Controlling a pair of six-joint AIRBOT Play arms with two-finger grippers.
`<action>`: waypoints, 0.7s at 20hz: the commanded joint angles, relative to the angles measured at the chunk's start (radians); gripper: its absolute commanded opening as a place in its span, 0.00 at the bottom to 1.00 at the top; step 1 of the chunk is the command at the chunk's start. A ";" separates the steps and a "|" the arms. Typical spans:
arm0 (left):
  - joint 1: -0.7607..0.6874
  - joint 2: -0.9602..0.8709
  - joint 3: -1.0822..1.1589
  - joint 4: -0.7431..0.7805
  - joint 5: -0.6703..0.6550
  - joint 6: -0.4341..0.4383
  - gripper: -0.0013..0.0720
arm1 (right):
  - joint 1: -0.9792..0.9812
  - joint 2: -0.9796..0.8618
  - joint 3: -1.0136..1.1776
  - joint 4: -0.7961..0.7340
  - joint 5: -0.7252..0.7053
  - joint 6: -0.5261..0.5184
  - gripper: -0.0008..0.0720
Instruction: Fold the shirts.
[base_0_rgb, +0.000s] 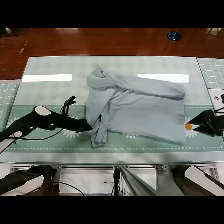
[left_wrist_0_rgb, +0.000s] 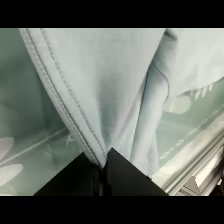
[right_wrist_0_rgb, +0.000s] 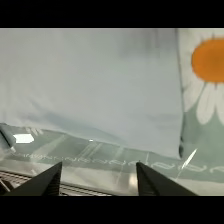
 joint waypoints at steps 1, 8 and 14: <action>0.000 0.001 0.000 -0.001 -0.047 0.010 0.07 | -0.095 0.040 -0.131 0.007 -0.055 -0.047 0.78; 0.000 0.001 0.000 0.000 -0.053 0.029 0.07 | -0.222 0.039 -0.137 -0.037 -0.080 -0.017 0.77; 0.000 0.001 0.000 -0.001 -0.054 0.029 0.07 | -0.222 -0.052 -0.187 -0.079 -0.139 -0.022 0.77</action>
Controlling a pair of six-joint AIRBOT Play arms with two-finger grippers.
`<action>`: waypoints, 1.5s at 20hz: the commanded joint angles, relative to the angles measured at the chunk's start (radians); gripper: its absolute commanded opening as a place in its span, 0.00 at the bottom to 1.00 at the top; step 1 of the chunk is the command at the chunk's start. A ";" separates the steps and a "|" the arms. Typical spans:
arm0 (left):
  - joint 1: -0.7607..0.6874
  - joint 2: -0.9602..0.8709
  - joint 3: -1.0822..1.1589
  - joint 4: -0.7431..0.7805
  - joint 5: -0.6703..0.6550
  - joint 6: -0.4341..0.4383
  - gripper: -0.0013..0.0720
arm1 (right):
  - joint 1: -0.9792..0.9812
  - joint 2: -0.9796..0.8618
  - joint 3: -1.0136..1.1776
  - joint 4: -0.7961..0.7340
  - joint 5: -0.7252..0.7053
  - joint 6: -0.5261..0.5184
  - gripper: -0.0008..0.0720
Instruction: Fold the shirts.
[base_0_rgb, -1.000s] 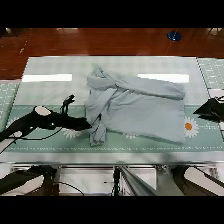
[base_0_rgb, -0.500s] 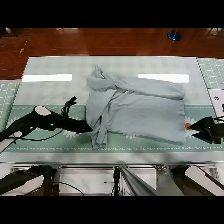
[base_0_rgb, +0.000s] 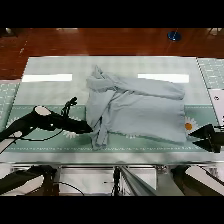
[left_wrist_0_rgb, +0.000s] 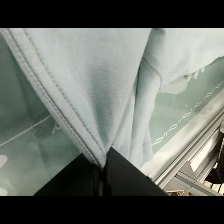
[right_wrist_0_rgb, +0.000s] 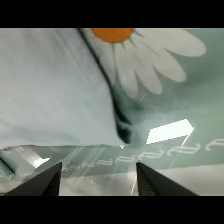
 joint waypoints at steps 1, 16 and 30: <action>0.000 0.001 0.000 0.000 -0.002 0.000 0.07 | -0.004 -0.055 -0.018 -0.012 -0.060 0.007 0.77; 0.000 0.001 0.001 0.000 -0.009 0.000 0.07 | 0.232 -0.172 -0.018 0.045 -0.205 0.114 0.28; 0.243 0.258 0.584 0.001 -0.239 -0.119 0.07 | 0.236 0.248 0.336 0.897 -0.067 -0.009 0.03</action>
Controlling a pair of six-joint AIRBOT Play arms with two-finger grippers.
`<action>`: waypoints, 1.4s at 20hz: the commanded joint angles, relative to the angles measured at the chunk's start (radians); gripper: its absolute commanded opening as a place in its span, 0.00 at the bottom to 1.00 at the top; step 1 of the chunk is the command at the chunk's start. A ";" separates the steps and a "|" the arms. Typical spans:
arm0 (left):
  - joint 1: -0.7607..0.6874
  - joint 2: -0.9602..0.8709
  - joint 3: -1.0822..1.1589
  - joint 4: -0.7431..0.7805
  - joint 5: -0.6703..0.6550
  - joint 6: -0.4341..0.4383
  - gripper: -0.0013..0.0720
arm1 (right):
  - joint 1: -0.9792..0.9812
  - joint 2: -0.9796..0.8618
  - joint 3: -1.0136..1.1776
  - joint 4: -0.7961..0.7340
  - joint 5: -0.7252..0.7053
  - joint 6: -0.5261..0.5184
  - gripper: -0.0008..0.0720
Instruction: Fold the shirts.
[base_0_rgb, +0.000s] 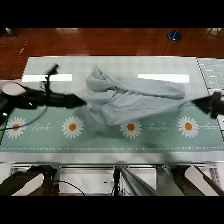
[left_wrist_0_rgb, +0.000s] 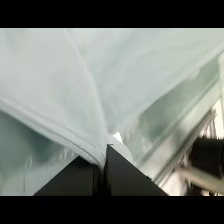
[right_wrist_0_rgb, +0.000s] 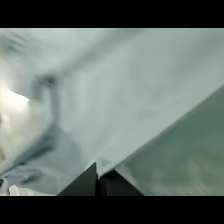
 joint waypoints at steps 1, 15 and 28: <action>0.133 0.101 0.322 0.001 -0.114 -0.061 0.07 | 0.001 0.118 0.229 0.341 0.004 0.037 0.03; 0.254 0.277 1.191 0.352 -0.313 -0.361 0.07 | 0.000 0.103 1.331 0.180 0.195 0.448 0.03; 0.254 0.350 0.909 0.582 -0.600 -0.452 0.07 | 0.000 0.162 1.219 -0.369 0.428 0.370 0.03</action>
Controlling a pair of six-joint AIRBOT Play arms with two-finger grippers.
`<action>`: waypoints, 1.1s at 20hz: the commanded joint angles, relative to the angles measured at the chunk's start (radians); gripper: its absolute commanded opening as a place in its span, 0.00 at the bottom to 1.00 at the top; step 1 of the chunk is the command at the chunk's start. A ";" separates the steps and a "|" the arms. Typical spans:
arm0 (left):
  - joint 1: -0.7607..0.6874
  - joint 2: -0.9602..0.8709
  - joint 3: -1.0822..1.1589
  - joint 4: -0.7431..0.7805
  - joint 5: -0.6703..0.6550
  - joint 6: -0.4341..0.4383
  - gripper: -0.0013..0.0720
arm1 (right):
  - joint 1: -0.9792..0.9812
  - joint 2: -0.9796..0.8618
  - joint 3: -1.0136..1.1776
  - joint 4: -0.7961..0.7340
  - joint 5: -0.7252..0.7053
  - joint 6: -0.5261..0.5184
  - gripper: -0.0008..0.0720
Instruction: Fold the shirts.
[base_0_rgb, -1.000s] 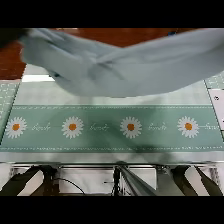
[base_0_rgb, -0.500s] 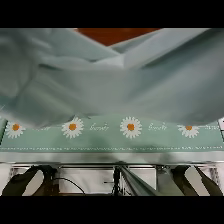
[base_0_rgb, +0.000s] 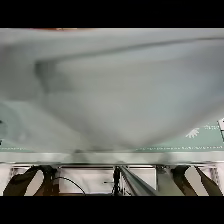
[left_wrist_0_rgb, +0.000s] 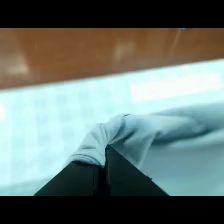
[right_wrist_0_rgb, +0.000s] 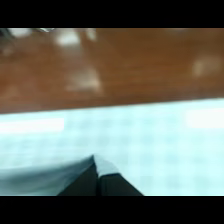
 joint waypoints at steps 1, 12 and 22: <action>0.001 0.005 -0.195 -0.024 -0.079 -0.029 0.07 | 0.001 0.023 -0.111 -0.121 0.071 -0.019 0.03; -0.141 -0.133 -0.693 -0.187 0.540 0.083 0.07 | 0.074 -0.100 -0.537 -0.251 0.020 -0.056 0.03; -0.282 -0.437 -0.694 -0.338 0.916 0.340 0.07 | 0.532 -0.352 -0.538 -0.626 -0.496 -0.144 0.03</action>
